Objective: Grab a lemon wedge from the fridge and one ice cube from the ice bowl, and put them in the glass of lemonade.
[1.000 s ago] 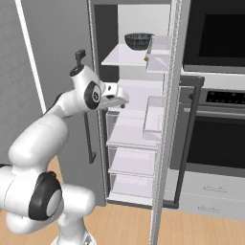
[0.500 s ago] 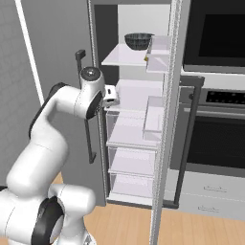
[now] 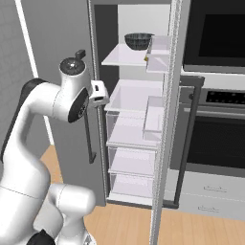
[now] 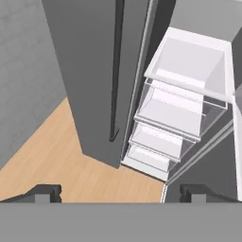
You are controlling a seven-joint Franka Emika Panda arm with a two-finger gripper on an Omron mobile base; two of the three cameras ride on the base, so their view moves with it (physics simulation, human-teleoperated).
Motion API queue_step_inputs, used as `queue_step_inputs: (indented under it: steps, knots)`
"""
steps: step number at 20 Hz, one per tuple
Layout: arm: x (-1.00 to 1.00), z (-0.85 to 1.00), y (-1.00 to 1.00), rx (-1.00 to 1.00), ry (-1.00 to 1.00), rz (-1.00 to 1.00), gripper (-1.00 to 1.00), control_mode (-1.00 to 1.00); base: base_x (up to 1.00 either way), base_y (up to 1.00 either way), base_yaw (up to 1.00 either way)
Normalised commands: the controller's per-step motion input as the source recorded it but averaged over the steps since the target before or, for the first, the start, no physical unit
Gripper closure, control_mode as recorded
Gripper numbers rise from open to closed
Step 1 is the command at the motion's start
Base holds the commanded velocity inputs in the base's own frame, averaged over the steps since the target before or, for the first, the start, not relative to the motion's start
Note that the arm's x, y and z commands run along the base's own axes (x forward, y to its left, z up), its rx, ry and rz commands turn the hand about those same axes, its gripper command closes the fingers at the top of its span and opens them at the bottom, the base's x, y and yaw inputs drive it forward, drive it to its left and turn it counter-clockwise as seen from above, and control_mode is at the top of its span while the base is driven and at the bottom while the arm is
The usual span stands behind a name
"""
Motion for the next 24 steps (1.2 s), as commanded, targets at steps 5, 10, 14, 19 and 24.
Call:
queue_step_inputs:
  steps: [5, 10, 14, 19, 24]
  knots:
    - [-0.87, 0.07, 0.00, 0.00, 0.00, -0.10, -1.00, -1.00, 0.00, 0.00, 0.00]
    - [-0.69, 0.11, 0.00, 0.01, 0.00, -0.15, -1.00, -1.00, 0.00, 0.00, 0.00]
    - [-0.18, 0.00, 0.00, 0.00, -0.02, -0.02, -1.00, -1.00, 0.00, 0.00, 0.00]
    - [0.03, 0.00, 0.00, 0.00, 0.00, 0.00, -1.00, -1.00, 0.00, 0.00, 0.00]
    - [0.20, 0.05, 0.00, 0.00, 0.00, -0.02, -1.00, -1.00, 0.00, 0.00, 0.00]
